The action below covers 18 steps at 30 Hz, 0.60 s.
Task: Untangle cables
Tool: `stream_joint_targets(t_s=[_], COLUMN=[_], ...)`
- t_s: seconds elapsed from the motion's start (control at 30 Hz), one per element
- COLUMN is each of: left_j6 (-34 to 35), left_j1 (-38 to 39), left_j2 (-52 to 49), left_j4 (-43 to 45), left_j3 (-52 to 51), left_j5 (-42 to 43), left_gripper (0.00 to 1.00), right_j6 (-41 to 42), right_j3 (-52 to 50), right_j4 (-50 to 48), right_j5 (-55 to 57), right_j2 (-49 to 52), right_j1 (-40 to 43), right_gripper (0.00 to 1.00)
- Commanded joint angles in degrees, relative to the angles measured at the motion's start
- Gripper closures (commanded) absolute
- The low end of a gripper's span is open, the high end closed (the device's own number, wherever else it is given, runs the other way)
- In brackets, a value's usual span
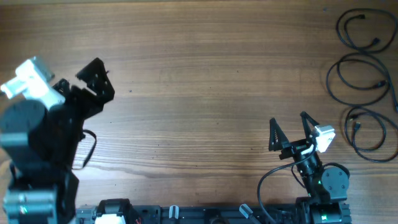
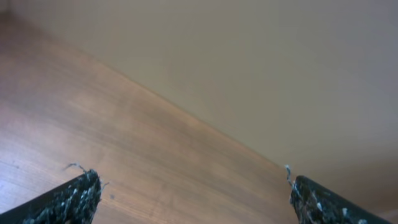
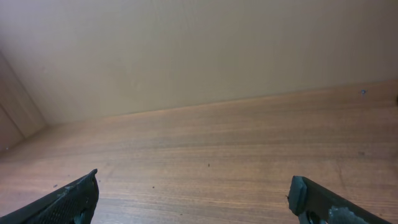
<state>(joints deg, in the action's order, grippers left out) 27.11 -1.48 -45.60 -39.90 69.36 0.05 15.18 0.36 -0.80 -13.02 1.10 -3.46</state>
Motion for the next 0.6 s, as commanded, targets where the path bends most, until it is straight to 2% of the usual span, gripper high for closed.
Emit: stream_joint_targets(t_s=[0.0, 0.13, 0.3, 0.57], left_j6=[-6.14, -10.69, -14.99, -23.52], left_j1=[-0.31, -1.16, -4.94, -5.55], left_j2=[8.70, 16.90, 27.56, 39.30], left_j4=[10.16, 23.39, 35.82, 41.92], left_j3=[-11.58, -24.59, -40.98, -56.17], left_j5=[1.95, 5.51, 9.90, 9.73], left_gripper=[0.00, 0.00, 0.00, 0.00], right_j6=[0.42, 0.44, 0.44, 0.44], right_j3=[-0.07, -0.07, -0.07, -0.07], right_j4=[-0.22, -0.22, -0.22, -0.22], right_j5=[-0.04, -0.04, -0.04, -0.04], right_j2=[-0.68, -0.68, -0.68, -0.68], right_j1=[-0.28, -0.28, -0.28, -0.28], right_gripper=[0.00, 0.00, 0.00, 0.00])
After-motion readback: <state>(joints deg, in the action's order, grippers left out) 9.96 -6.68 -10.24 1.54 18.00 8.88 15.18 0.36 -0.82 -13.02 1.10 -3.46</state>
